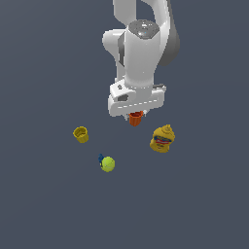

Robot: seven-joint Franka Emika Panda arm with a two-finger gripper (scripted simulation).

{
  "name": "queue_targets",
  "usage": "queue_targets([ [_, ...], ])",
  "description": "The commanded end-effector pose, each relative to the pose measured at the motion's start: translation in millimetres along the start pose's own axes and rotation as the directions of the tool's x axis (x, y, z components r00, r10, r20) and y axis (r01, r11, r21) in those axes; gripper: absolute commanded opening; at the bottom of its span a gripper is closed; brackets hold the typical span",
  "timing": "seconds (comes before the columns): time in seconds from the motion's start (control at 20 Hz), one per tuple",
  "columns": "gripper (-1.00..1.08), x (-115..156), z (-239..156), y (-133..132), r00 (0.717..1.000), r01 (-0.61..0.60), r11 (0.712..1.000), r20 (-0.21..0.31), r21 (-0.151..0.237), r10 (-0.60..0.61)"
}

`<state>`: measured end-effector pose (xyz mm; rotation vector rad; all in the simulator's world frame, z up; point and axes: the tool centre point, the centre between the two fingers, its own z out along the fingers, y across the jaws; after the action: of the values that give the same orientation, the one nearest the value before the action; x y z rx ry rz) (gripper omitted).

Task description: Pick up a designated object from a clutter of objects.

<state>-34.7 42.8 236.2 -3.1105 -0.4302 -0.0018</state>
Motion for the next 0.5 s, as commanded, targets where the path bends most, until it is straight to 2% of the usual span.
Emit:
queue_targets([
  [0.0, -1.0, 7.5, -23.7, 3.4, 1.0, 0.0, 1.0, 0.0, 0.0, 0.0],
  [0.45, -1.0, 36.3, -104.8, 15.8, 1.0, 0.0, 1.0, 0.001, 0.0, 0.0],
])
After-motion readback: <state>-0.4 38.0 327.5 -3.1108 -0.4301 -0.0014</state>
